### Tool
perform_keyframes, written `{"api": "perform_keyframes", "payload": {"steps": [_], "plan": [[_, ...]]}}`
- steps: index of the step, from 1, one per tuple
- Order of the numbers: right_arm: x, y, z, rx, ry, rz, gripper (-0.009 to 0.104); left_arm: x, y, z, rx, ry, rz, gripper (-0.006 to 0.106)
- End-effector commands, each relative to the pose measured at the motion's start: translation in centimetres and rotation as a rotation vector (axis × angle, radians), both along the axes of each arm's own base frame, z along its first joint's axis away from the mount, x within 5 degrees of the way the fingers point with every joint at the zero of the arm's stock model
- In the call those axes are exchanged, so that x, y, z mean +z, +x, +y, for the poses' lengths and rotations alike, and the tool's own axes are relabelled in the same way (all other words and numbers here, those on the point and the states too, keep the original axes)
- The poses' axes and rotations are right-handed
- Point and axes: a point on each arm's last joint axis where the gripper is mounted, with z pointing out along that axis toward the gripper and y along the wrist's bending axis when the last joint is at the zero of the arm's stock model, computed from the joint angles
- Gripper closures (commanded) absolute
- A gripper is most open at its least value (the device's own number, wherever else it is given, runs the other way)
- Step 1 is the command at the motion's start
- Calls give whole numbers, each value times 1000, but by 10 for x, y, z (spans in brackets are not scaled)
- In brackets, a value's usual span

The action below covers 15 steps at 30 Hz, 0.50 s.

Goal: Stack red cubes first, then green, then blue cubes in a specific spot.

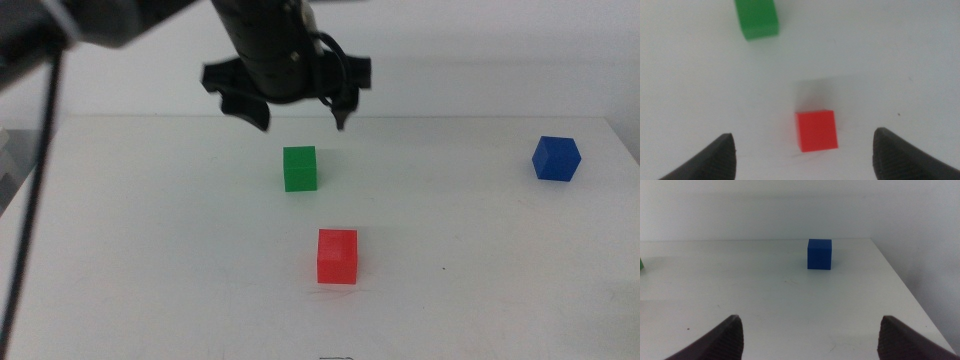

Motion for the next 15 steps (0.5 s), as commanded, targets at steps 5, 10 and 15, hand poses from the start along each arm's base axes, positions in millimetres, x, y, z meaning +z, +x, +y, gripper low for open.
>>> {"api": "perform_keyframes", "payload": {"steps": [5,10,15], "plan": [[14,-2,1,10,-25,-115,1,51,-26,32,48,40,-126,7],[14,-2,1,10,-25,-115,1,65,-34,41,61,41,-175,7],[14,-2,1,10,-25,-115,1,70,-37,46,70,50,-203,7]]}}
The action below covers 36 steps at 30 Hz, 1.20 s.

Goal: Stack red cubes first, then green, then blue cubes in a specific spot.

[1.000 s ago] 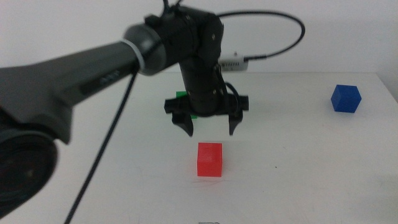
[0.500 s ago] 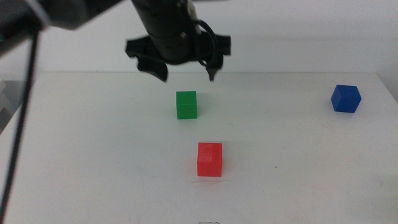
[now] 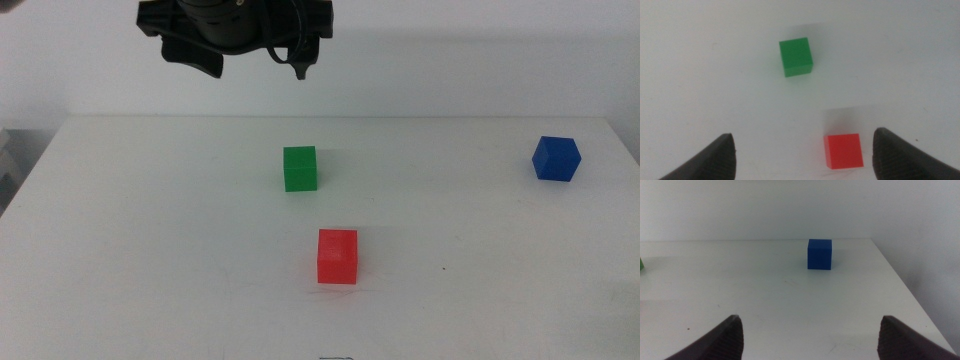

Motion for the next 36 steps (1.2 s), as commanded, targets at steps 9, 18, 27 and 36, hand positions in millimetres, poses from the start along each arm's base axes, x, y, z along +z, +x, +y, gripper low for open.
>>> {"api": "perform_keyframes", "payload": {"steps": [9,18,27,36], "plan": [[14,-2,1,10,-25,-115,1,23,-12,14,5,31,-64,7],[14,-2,1,10,-25,-115,1,14,12,22,40,-15,-64,7],[14,-2,1,10,-25,-115,1,-8,55,15,26,-19,-25,7],[14,-2,1,10,-25,-115,1,-34,96,-1,41,-29,10,7]]}}
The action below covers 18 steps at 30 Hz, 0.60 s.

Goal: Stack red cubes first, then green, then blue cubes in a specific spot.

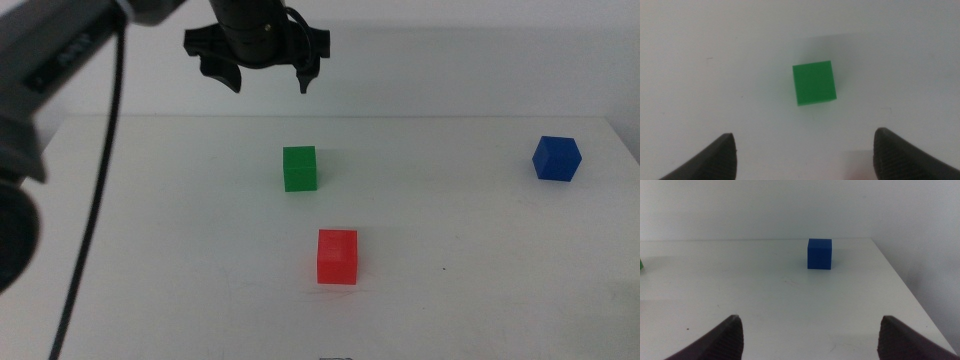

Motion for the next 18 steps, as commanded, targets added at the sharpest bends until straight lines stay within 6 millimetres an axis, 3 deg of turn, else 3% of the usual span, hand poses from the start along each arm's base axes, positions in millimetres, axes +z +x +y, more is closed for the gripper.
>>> {"api": "perform_keyframes", "payload": {"steps": [1,18], "plan": [[14,-2,1,10,-25,-115,1,25,-2,2,1,-52,-87,7],[14,-2,1,10,-25,-115,1,-46,46,-24,39,-69,-55,7]]}}
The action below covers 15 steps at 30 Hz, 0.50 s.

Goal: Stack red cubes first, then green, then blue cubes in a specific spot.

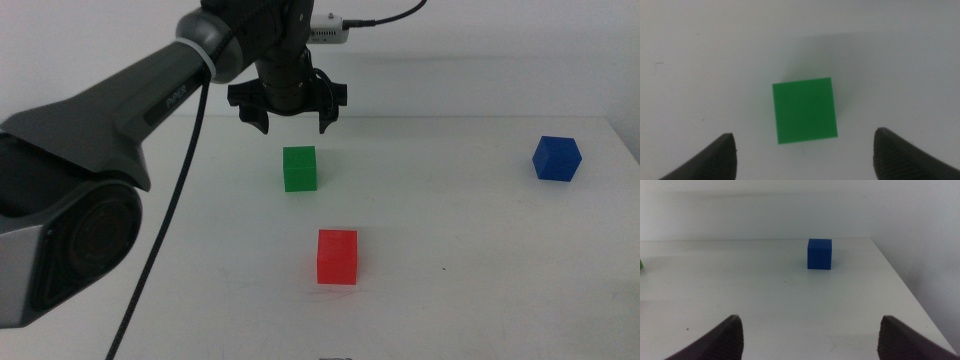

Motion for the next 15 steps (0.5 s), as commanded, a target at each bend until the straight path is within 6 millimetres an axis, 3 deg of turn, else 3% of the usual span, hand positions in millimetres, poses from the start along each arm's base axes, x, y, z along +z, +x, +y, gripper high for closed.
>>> {"api": "perform_keyframes", "payload": {"steps": [1,15], "plan": [[14,-2,1,10,-25,-115,1,39,-3,2,19,-71,-124,7],[14,-2,1,10,-25,-115,1,-5,14,-7,42,-60,-92,7]]}}
